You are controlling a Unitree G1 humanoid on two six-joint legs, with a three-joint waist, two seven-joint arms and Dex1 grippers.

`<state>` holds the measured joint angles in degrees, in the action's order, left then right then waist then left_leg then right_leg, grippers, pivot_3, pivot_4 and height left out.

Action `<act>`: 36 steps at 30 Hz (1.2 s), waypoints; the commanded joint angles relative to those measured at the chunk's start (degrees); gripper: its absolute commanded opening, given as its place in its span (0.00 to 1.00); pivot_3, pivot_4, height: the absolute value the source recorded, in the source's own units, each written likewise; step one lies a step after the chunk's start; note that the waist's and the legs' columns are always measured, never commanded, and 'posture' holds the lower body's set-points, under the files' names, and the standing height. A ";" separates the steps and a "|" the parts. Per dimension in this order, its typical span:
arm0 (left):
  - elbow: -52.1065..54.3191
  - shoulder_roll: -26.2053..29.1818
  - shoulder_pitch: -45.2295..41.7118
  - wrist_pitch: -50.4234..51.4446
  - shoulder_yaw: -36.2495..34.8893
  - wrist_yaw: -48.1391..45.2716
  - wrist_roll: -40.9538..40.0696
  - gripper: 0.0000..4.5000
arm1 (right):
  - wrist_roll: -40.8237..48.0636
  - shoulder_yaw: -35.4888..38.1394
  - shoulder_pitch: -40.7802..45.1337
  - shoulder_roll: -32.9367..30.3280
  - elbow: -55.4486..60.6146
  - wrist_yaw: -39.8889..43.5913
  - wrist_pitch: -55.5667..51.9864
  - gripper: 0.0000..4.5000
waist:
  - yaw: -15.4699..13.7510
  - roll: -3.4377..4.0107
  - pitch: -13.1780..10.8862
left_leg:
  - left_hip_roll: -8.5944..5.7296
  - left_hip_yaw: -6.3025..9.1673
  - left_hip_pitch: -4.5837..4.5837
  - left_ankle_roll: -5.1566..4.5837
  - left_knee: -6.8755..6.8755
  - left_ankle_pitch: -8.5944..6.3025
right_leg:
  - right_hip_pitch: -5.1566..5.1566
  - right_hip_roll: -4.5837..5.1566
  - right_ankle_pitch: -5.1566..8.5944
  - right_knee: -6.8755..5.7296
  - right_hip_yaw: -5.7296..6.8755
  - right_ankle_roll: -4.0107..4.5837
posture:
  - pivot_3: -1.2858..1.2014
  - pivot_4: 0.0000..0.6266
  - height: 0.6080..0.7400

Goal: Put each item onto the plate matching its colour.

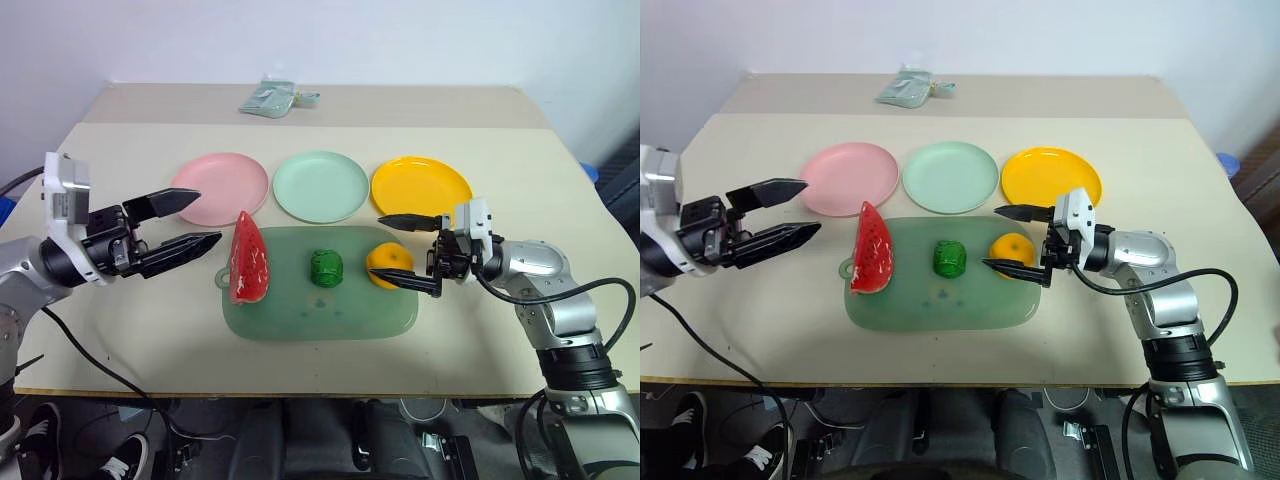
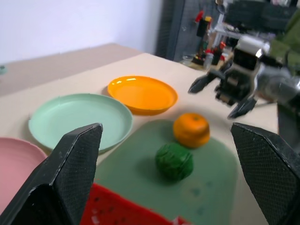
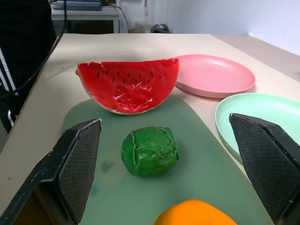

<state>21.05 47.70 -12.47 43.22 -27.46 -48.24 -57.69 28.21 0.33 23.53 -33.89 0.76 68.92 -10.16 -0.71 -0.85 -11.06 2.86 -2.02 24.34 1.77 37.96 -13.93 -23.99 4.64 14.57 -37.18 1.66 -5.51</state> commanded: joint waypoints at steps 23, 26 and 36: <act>17.62 -22.40 2.34 7.64 17.60 54.58 11.21 1.00 | 0.04 1.11 1.08 0.19 0.60 0.02 0.57 0.99 | 0.01 -0.04 0.02 | -0.06 0.09 -0.07 0.00 0.06 0.00 | 0.17 -0.02 -0.01 0.06 0.01 0.01 | 0.52 0.24 1.00; 15.33 -22.91 1.31 6.97 19.57 53.42 13.79 1.00 | 0.32 1.15 0.91 0.04 1.53 -0.47 0.21 0.99 | 0.01 -0.03 0.02 | -0.06 0.09 -0.09 0.00 0.04 0.00 | 0.16 -0.04 0.00 0.05 0.01 0.01 | 0.52 0.24 1.00; 10.97 -24.67 -0.94 7.54 23.03 50.38 20.03 1.00 | 0.54 1.69 0.71 -0.60 1.85 -1.18 0.11 0.99 | 0.01 -0.03 0.02 | -0.06 0.09 -0.09 0.00 0.04 0.00 | 0.18 -0.04 0.00 0.07 0.02 0.01 | 0.52 0.24 1.00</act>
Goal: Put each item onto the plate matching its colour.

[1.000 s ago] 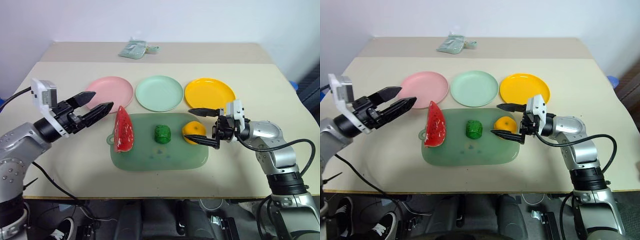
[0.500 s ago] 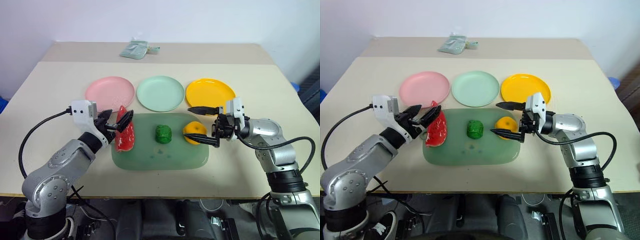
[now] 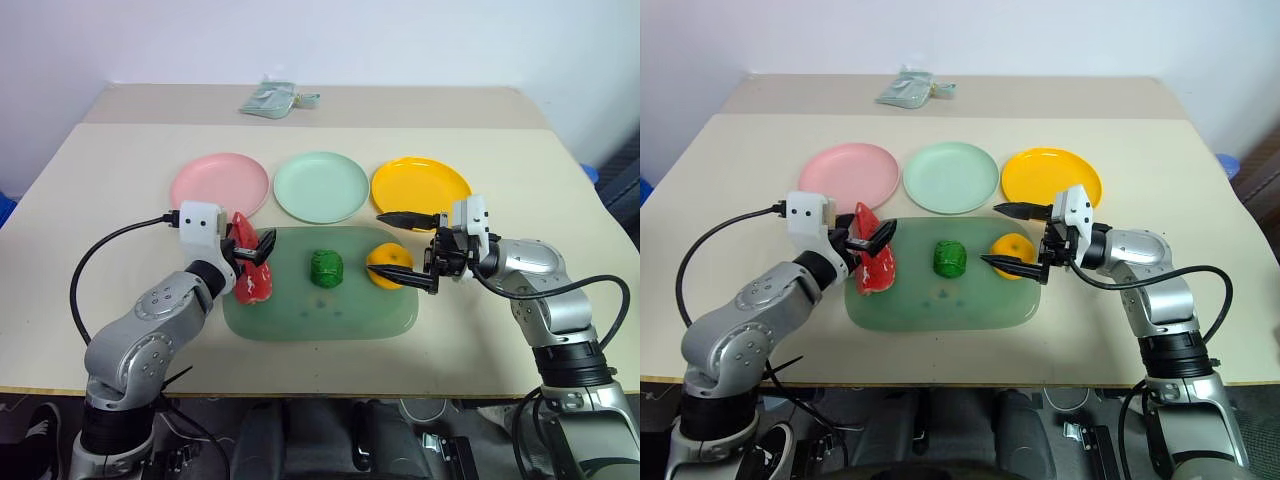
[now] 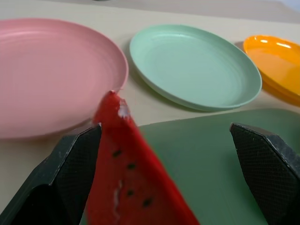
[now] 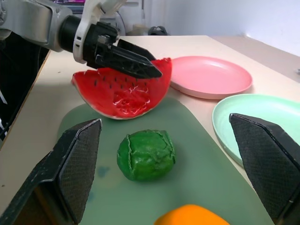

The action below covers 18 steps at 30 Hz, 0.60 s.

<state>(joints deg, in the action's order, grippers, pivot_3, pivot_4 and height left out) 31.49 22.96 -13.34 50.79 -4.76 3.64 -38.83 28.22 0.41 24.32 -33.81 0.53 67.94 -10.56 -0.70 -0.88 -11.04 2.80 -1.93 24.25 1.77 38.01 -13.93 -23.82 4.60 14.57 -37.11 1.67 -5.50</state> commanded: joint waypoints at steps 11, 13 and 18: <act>-7.34 4.17 -4.94 -1.91 0.67 -14.58 4.01 1.00 | 0.19 1.16 0.83 -0.56 1.84 -0.83 0.55 0.99 | 0.02 0.00 0.00 | 0.00 0.00 0.01 0.00 0.00 0.00 | 0.00 0.00 0.00 0.01 0.02 0.00 | 0.52 0.24 1.00; -8.40 5.18 -6.21 -1.38 -0.37 -16.84 3.33 1.00 | 0.18 1.16 0.93 -0.65 1.80 -0.77 0.56 0.99 | 0.02 0.00 0.00 | 0.00 0.00 0.00 0.00 -0.01 0.00 | -0.01 0.00 0.00 0.01 0.02 0.00 | 0.52 0.24 1.00; -9.26 7.67 -8.19 0.09 0.09 -22.46 2.35 1.00 | 0.07 1.12 1.13 -0.73 1.59 -0.75 0.54 0.99 | -0.05 0.00 0.00 | 0.00 -0.01 0.01 0.00 -0.01 0.00 | -0.01 0.00 0.00 0.01 0.02 -0.01 | 0.52 0.24 1.00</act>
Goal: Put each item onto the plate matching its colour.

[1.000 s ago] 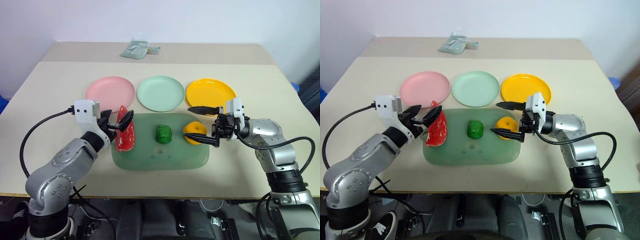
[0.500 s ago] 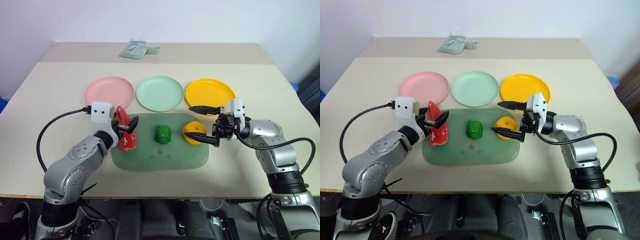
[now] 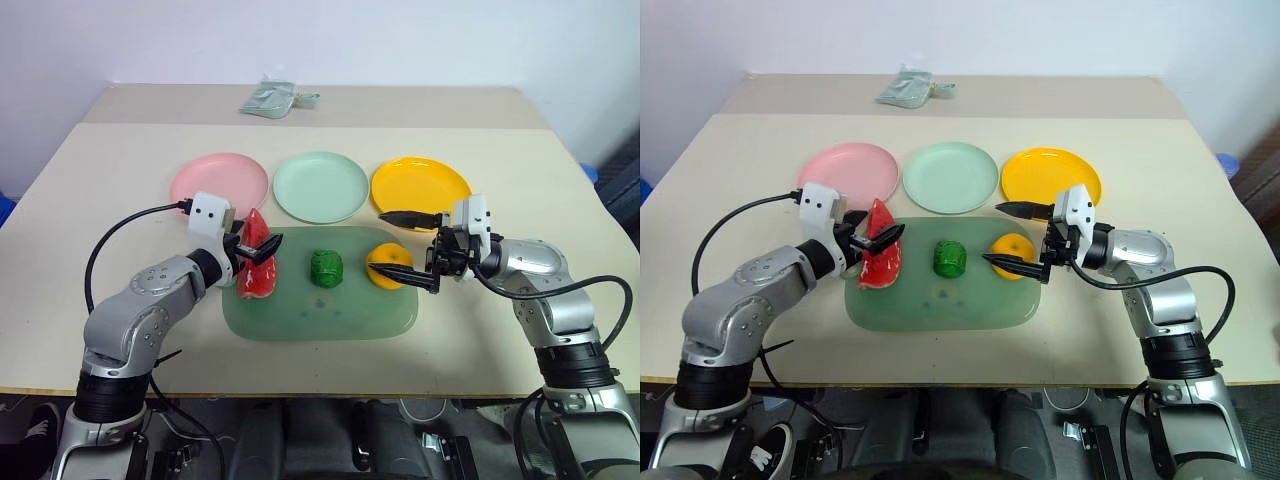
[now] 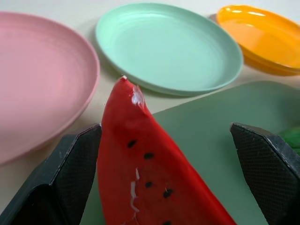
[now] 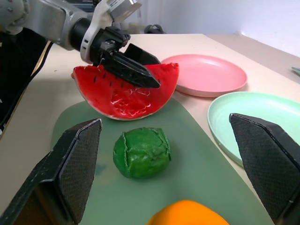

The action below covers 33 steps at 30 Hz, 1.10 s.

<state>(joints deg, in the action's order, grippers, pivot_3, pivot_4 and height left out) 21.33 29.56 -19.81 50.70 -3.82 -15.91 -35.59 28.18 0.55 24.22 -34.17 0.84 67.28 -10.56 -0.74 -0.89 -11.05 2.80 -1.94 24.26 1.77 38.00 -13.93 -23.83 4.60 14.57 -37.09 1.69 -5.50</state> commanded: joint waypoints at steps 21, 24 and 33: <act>10.98 6.23 -1.02 7.99 -6.87 -4.08 -6.64 1.00 | -0.10 0.82 2.04 0.08 0.28 0.07 0.58 0.99 | 0.07 0.00 0.00 | 0.01 0.00 0.01 0.00 -0.01 0.00 | -0.01 0.01 0.00 0.02 -0.01 -0.01 | 0.52 0.24 1.00; 14.19 4.09 1.75 8.89 -7.66 0.27 -6.08 1.00 | 0.13 1.00 2.50 -0.01 -0.11 0.31 0.46 0.99 | 0.07 0.00 0.00 | 0.01 0.01 0.01 0.00 -0.02 0.00 | -0.01 0.02 0.00 0.02 -0.01 -0.01 | 0.52 0.24 1.00; 16.09 3.69 9.60 3.43 -4.95 -1.04 -1.89 1.00 | -0.21 0.50 3.91 0.35 -1.75 1.28 0.86 0.99 | 0.01 0.00 0.00 | 0.01 0.01 0.00 0.00 -0.01 0.00 | -0.02 0.01 0.00 0.00 -0.01 0.00 | 0.52 0.24 1.00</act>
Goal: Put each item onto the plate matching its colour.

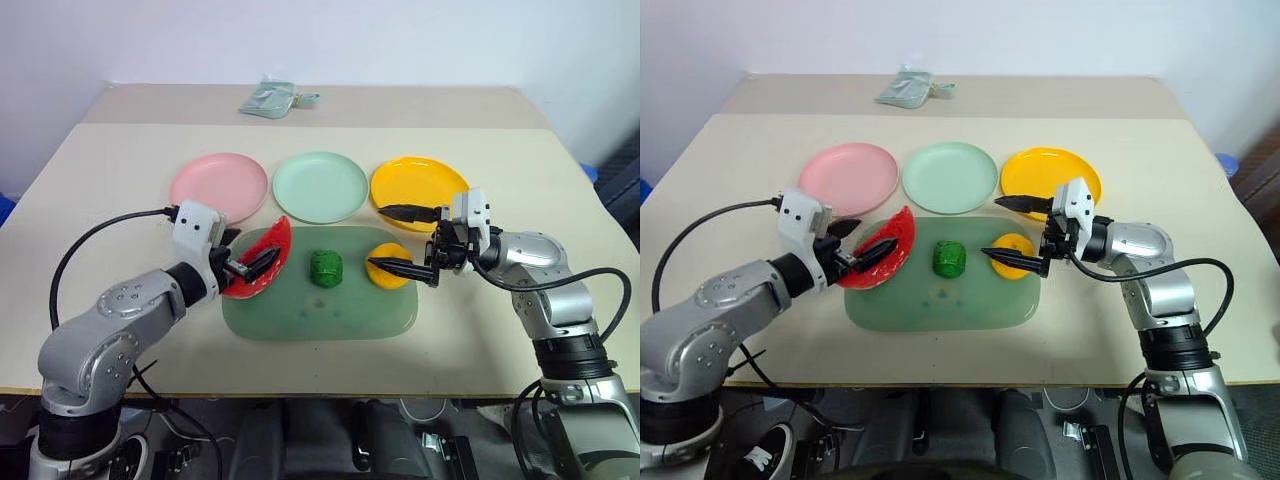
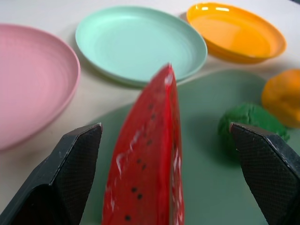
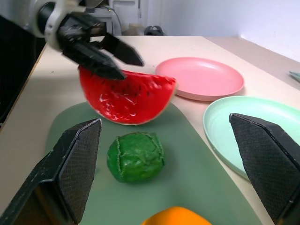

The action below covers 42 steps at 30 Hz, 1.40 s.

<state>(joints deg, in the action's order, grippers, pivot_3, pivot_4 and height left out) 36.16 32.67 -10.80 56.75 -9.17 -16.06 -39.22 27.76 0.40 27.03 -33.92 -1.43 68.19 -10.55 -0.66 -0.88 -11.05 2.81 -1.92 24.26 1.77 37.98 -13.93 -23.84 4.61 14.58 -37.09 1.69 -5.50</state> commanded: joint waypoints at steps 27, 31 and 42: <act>-15.89 -1.24 -16.20 -15.39 -0.28 -0.76 13.22 0.08 | 0.13 1.74 2.30 0.97 0.55 -1.79 1.78 1.00 | -0.04 0.00 0.00 | -0.01 -0.01 0.01 0.00 0.00 0.00 | 0.01 0.00 0.00 0.02 0.01 -0.01 | 0.52 0.24 1.00; -29.06 -2.12 -22.14 -22.84 0.14 -1.79 17.09 0.08 | -0.28 1.88 4.29 2.11 0.50 -3.70 2.52 1.00 | -0.03 0.00 0.00 | -0.01 -0.02 0.01 0.00 0.00 0.00 | 0.00 -0.01 0.00 0.01 0.02 -0.01 | 0.52 0.24 1.00; -66.97 -5.12 -36.47 -42.51 2.27 -4.72 27.00 0.08 | -6.86 1.29 6.81 7.93 -1.72 -14.28 7.48 1.00 | -0.02 -0.01 0.00 | -0.03 -0.09 0.19 0.01 0.00 0.01 | -0.17 0.02 -0.02 0.02 0.05 -0.05 | 0.52 0.24 1.00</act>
<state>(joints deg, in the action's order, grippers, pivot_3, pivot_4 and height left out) -29.75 26.85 -45.43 17.67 -6.02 -19.76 -13.05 21.34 0.32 33.53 -25.59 -3.88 54.98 -4.60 -0.67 -0.89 -11.05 2.78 -2.02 24.45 1.79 37.98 -13.92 -24.02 4.63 14.56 -37.08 1.74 -5.55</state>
